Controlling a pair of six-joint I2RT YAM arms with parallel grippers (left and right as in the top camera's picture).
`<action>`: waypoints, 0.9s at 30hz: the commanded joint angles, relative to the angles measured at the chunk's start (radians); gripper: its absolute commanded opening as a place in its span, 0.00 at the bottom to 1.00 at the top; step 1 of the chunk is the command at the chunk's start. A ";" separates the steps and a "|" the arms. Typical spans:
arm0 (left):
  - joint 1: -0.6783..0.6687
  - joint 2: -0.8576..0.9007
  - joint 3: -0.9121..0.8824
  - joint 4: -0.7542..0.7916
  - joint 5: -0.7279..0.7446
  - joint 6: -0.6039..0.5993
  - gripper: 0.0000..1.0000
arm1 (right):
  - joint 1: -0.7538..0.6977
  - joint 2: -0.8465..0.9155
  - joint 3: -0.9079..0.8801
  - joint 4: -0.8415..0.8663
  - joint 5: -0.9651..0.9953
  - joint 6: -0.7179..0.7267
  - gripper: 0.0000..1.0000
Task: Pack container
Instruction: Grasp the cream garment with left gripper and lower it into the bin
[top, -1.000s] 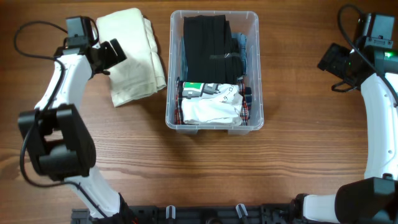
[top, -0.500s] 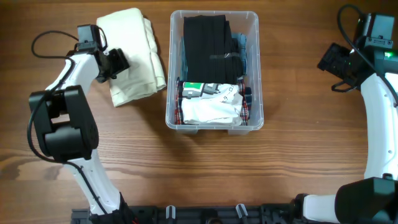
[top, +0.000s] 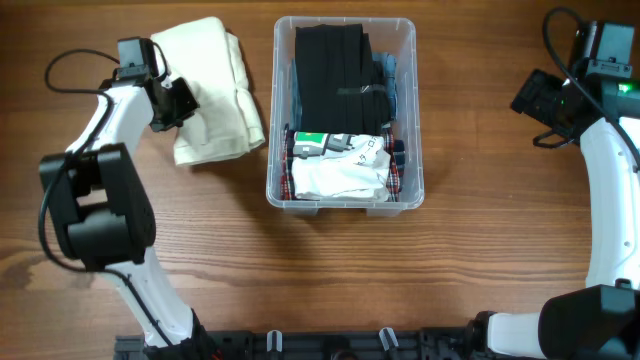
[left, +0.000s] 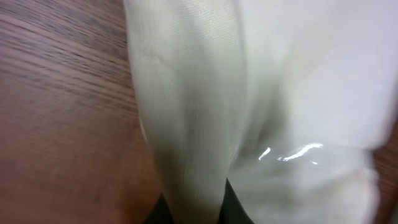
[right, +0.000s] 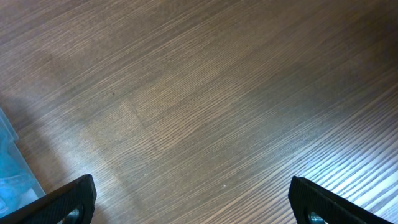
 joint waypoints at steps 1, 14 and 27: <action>-0.003 -0.201 0.000 0.004 -0.020 -0.012 0.04 | 0.002 -0.002 0.009 0.002 0.010 0.012 1.00; -0.312 -0.623 0.001 0.034 -0.011 -0.144 0.04 | 0.002 -0.002 0.009 0.002 0.010 0.012 1.00; -0.689 -0.594 0.007 0.089 -0.011 -0.304 0.04 | 0.002 -0.002 0.009 0.002 0.010 0.011 1.00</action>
